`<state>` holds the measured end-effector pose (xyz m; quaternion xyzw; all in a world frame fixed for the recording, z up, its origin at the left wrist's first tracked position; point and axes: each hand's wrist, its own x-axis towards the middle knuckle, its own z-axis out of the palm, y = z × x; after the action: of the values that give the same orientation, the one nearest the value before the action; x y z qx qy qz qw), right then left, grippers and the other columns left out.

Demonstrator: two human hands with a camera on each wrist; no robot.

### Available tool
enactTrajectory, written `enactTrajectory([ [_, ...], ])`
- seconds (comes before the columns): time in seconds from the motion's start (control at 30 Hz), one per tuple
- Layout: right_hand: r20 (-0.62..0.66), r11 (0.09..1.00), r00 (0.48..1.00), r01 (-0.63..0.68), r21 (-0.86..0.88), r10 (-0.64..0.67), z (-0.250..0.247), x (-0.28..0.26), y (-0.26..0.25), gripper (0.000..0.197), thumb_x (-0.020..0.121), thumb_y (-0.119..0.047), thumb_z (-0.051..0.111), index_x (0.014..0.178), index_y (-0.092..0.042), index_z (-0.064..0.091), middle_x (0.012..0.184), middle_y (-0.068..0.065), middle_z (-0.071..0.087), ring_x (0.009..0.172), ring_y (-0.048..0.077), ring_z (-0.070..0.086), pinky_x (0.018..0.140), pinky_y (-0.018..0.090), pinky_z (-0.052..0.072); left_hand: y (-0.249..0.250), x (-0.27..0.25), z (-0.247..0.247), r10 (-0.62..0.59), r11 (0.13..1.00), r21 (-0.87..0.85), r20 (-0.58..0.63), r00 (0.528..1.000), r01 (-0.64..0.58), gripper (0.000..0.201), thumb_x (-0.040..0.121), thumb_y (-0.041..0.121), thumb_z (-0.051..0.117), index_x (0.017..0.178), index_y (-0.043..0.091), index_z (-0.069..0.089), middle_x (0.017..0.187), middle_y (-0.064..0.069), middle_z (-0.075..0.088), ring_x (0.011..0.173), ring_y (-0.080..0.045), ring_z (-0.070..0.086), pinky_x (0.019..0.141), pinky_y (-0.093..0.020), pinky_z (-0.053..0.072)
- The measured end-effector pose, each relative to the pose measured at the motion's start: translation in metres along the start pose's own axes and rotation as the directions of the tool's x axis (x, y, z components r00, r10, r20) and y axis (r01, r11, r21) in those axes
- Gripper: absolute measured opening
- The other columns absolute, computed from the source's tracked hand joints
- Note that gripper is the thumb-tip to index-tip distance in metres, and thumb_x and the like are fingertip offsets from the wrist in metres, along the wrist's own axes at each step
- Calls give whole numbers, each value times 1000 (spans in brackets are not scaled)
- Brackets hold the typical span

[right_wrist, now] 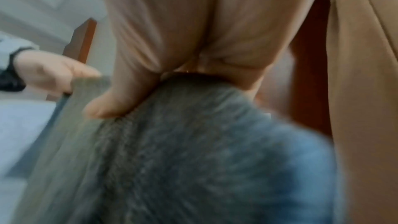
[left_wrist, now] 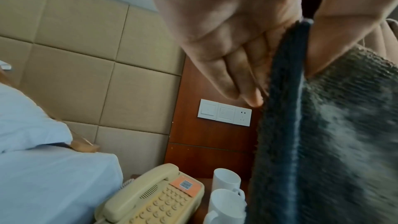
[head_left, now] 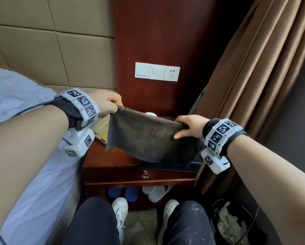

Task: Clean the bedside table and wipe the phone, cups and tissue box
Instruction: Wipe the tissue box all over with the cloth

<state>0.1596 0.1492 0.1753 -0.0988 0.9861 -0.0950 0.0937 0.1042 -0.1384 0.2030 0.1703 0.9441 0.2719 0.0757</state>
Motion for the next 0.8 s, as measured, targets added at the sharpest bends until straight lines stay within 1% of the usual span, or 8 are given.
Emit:
enactTrajectory([
  [0.1, 78, 997, 995, -65, -49, 69, 21, 1, 11, 36, 87, -31, 62, 119, -15, 55, 109, 6, 61, 103, 23, 56, 82, 24, 38, 4, -7, 3, 6, 981, -196, 55, 998, 5, 6, 52, 11, 47, 53, 17, 48, 70, -16, 43, 70, -28, 39, 68, -39, 32],
  [0.23, -104, 980, 978, -169, 103, 180, 46, 4, 29, 23, 91, -24, 54, 111, -12, 54, 106, 10, 62, 102, 27, 59, 81, 27, 41, 7, -10, 5, -35, 955, -289, 103, 994, 64, 12, 58, 6, 51, 54, 17, 49, 63, -8, 42, 69, -23, 42, 64, -32, 39],
  [0.33, -37, 894, 947, -288, 342, 319, 51, 7, 38, 15, 92, -22, 55, 97, -8, 56, 94, 11, 59, 91, 32, 63, 74, 36, 51, -1, -1, 5, -106, 943, -305, 104, 989, 133, 23, 83, -5, 49, 68, 13, 49, 67, -9, 43, 65, -20, 47, 56, -27, 48],
  [0.43, 67, 812, 939, -327, 483, 338, 45, 8, 33, 19, 90, -19, 57, 72, -14, 53, 80, 7, 58, 68, 22, 60, 56, 22, 54, -3, 5, 11, -172, 898, -390, 121, 978, 206, 20, 94, 2, 44, 76, 10, 48, 61, -6, 56, 52, -14, 60, 49, -23, 55],
  [0.5, 77, 755, 944, -304, 580, 321, 39, 10, 23, 23, 90, -21, 59, 68, -14, 54, 70, 4, 57, 63, 17, 56, 50, 18, 48, 0, 8, 18, -197, 885, -400, 141, 970, 238, 20, 96, 10, 45, 77, 10, 49, 70, -9, 58, 58, -16, 62, 52, -24, 56],
  [0.57, 83, 641, 945, -277, 716, 316, 35, 12, 12, 26, 90, -24, 58, 67, -11, 58, 60, 3, 60, 54, 17, 58, 51, 23, 48, 6, 9, 26, -202, 872, -413, 184, 962, 262, 20, 97, 13, 44, 78, 9, 50, 79, -12, 53, 68, -21, 55, 53, -26, 56],
  [0.67, 99, 471, 952, -233, 851, 291, 33, 12, -7, 32, 94, -24, 53, 67, -7, 56, 40, 2, 58, 33, 12, 55, 39, 18, 48, 13, 11, 37, -204, 817, -517, 154, 967, 255, 16, 97, 10, 43, 84, 9, 52, 79, -13, 57, 62, -19, 59, 47, -22, 55],
  [0.8, 38, 245, 971, -97, 965, 236, 29, 16, -24, 26, 96, -18, 49, 71, -9, 50, 40, 1, 59, 36, 11, 58, 43, 22, 52, 26, 13, 46, -85, 824, -534, 211, 974, 188, 21, 98, 0, 34, 85, 10, 46, 73, -5, 41, 63, -15, 41, 57, -26, 49],
])
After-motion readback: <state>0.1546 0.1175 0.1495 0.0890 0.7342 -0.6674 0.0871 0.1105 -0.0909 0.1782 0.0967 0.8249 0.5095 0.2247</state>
